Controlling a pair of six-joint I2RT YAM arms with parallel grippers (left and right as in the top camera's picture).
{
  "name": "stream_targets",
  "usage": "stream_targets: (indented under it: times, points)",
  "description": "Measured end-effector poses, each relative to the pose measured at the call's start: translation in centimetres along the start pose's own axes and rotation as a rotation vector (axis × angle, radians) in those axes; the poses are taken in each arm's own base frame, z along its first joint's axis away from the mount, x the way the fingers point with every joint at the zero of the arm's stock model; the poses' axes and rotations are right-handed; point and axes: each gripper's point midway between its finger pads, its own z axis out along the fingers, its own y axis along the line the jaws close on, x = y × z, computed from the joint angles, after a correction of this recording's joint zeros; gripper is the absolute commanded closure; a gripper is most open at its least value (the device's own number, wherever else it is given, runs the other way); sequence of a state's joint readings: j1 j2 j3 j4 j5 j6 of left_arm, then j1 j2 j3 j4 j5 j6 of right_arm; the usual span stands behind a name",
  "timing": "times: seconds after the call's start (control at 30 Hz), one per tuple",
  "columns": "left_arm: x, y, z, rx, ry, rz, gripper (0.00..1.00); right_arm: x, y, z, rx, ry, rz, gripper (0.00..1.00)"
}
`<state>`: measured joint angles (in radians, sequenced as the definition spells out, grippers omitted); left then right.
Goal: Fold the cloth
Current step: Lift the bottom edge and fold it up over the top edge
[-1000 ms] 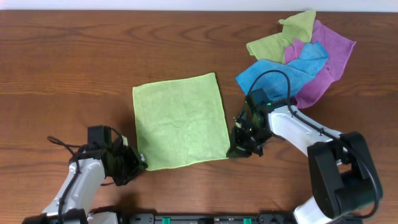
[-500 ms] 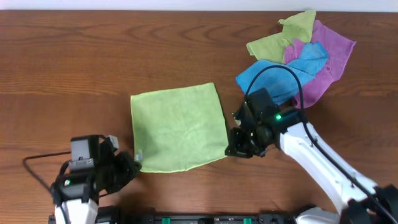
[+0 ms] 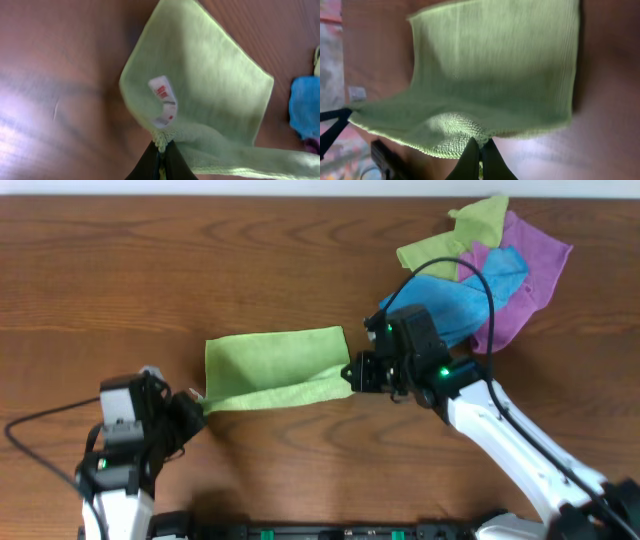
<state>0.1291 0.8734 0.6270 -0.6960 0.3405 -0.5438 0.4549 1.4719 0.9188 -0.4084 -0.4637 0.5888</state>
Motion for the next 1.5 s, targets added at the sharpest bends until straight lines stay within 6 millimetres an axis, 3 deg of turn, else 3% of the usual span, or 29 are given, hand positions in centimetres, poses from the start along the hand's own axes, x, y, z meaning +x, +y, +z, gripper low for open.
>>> stream_targets:
  times: [0.17,0.37,0.5,0.67,0.9,1.13,1.33,1.5]
  points:
    - [-2.7,-0.3,4.0,-0.007,-0.002,-0.008,0.94,-2.9,-2.3,3.1,0.030,-0.002,0.046,0.98]
    - [-5.4,-0.6,8.9,0.007,-0.005,-0.018,0.95,-9.4,-1.8,5.6,0.023,-0.055,0.033,0.98]
    - [-6.7,-1.2,11.2,-0.007,0.048,-0.030,0.94,-11.8,-2.1,7.3,0.028,-0.059,0.037,0.98]
    - [-7.7,-2.4,10.7,-0.028,0.111,-0.008,0.94,-9.9,-3.5,7.7,0.083,0.029,0.079,0.98]
    - [-4.3,-0.5,9.8,-0.107,0.255,0.002,0.94,-7.1,-4.7,7.3,0.142,0.134,0.110,0.98]
    - [-3.2,0.2,9.4,-0.136,0.301,-0.001,0.94,-5.5,-5.4,6.9,0.175,0.195,0.134,0.98]
    - [-4.0,-0.1,9.6,-0.124,0.268,0.013,0.94,-4.8,-5.6,6.7,0.189,0.221,0.147,0.98]
    - [-6.7,-1.7,10.4,-0.058,0.156,0.057,0.94,-4.7,-5.7,6.7,0.191,0.228,0.150,0.98]
